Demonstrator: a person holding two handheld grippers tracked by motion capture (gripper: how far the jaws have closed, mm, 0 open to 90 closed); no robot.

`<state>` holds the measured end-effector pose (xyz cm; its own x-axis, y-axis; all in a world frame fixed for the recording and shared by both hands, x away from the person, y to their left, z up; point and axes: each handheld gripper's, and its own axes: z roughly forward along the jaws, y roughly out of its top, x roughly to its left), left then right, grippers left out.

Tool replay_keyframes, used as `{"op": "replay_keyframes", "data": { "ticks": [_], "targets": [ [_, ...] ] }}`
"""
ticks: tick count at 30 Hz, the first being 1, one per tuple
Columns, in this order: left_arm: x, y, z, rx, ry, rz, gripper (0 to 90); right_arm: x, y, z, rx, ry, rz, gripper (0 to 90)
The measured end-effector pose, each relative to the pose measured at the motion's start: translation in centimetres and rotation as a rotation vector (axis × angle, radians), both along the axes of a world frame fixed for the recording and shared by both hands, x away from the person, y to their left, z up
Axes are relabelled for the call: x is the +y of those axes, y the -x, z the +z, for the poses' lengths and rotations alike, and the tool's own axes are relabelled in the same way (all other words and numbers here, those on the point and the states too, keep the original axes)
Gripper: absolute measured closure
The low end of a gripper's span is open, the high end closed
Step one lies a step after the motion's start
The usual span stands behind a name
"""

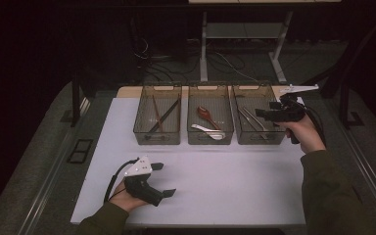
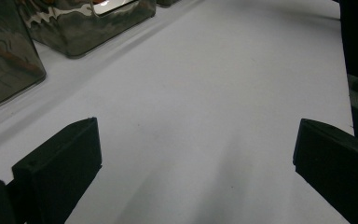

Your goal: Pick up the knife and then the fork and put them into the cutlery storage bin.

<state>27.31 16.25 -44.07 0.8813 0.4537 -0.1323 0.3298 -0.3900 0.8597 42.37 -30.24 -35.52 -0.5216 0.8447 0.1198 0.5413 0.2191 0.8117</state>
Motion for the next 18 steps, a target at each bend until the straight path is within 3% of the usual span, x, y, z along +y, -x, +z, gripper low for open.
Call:
{"op": "replay_keyframes", "data": {
  "ticks": [6,11,18],
  "targets": [
    [0.2,-0.1,0.1,-0.004,0.002,-0.002,0.7,1.0,2.0,-0.1,-0.037,0.044,0.061,19.0],
    [0.2,0.0,0.1,-0.007,0.004,-0.003,0.7,1.6,4.0,-0.4,-0.059,0.038,0.105,18.9],
    [0.2,-0.1,0.0,-0.006,-0.002,-0.002,0.7,1.7,6.6,-1.7,-0.05,0.014,0.155,18.3]
  ]
}}
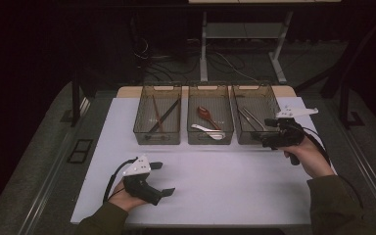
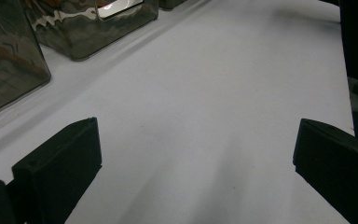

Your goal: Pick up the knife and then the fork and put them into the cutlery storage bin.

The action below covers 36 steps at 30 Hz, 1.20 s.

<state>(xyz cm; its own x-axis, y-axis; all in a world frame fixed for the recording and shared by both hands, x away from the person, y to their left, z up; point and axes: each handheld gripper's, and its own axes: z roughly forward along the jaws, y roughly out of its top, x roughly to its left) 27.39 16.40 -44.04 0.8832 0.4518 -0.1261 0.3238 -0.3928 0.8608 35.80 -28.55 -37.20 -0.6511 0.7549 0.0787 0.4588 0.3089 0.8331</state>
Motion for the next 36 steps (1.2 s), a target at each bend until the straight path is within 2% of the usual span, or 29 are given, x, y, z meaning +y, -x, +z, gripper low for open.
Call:
{"op": "replay_keyframes", "data": {
  "ticks": [4,10,20,28,36],
  "targets": [
    [0.0,0.0,0.0,0.001,-0.002,0.005,0.7,-0.4,1.5,-0.9,-0.002,-0.031,0.016,18.0],
    [0.0,0.0,-0.1,-0.002,-0.005,0.005,0.7,-1.1,3.7,-2.1,-0.001,-0.043,0.023,18.0],
    [0.0,0.2,0.0,0.0,-0.01,0.003,0.7,-2.3,6.2,-3.8,-0.005,-0.059,0.06,18.0],
    [0.0,0.2,0.0,-0.001,-0.009,0.002,0.7,-2.7,7.9,-4.8,0.005,-0.059,0.058,18.0],
    [0.0,0.1,0.0,-0.004,-0.012,0.003,0.7,-2.2,9.5,-5.8,0.023,-0.039,0.107,18.0]
  ]
}}
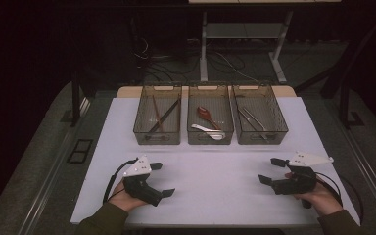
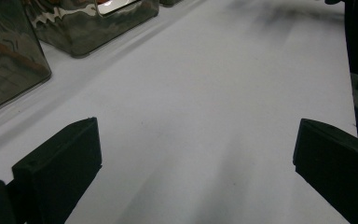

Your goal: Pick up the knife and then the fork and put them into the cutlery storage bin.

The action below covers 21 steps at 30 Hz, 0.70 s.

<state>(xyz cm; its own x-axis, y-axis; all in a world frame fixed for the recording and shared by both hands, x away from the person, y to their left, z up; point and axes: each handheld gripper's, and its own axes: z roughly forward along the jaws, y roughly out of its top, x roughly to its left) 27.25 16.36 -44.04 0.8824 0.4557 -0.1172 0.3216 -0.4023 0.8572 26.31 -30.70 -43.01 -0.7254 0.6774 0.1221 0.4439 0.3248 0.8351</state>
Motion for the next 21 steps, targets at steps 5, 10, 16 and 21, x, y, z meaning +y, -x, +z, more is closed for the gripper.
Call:
{"op": "replay_keyframes", "data": {
  "ticks": [5,10,16,21],
  "targets": [
    [-0.01,0.0,0.0,0.0,-0.002,-0.001,0.7,0.57,0.4,-0.32,0.003,0.005,0.015,18.0],
    [-0.03,0.06,0.01,0.004,0.003,0.002,0.7,0.74,0.39,-0.4,0.001,-0.005,0.016,18.0],
    [-0.02,0.02,0.0,0.001,0.001,-0.001,0.7,0.94,0.33,-0.65,0.009,0.007,0.022,18.0],
    [-0.04,0.05,0.0,0.004,0.001,0.001,0.7,1.05,0.38,-0.66,0.014,0.014,0.026,18.0]
  ]
}}
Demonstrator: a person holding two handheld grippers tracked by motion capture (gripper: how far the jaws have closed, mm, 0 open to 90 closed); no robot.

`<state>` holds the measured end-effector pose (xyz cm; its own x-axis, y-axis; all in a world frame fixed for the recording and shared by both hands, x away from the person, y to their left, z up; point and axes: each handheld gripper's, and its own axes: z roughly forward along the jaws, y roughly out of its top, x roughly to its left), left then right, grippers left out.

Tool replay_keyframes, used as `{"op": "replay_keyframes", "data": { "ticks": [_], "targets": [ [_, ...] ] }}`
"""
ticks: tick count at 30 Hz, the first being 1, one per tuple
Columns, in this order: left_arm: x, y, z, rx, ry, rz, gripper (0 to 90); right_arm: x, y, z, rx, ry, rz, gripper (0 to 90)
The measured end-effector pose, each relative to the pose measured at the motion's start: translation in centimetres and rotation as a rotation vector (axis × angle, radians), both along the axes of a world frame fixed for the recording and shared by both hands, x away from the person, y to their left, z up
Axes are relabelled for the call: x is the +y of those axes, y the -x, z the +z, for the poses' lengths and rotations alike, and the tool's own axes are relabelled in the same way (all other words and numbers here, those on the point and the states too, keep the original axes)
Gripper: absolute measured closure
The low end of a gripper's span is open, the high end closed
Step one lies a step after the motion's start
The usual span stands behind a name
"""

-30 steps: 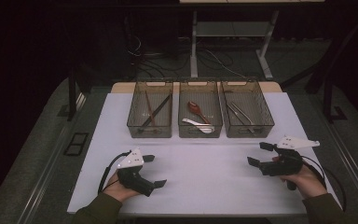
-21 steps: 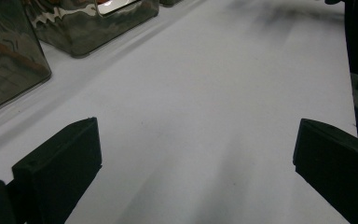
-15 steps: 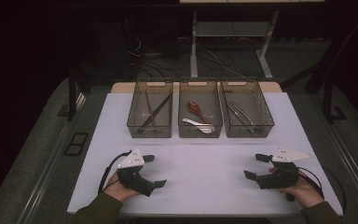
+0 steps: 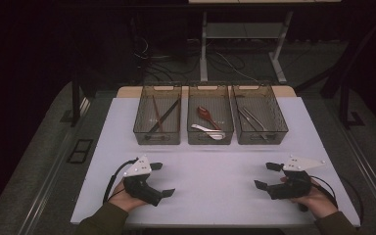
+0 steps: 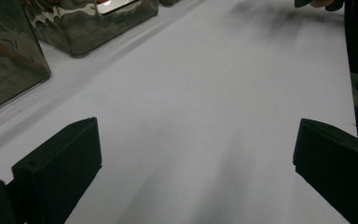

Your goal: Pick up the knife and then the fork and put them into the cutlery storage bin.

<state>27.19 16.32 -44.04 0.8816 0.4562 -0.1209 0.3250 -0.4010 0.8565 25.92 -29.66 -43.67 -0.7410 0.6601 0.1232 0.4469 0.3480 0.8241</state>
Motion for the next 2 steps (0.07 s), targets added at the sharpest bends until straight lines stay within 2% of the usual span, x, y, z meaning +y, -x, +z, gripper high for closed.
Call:
{"op": "replay_keyframes", "data": {
  "ticks": [2],
  "targets": [
    [-0.01,-0.01,0.01,0.0,0.0,0.0,0.7,0.02,0.0,0.0,-0.002,-0.001,0.001,18.0]
  ]
}}
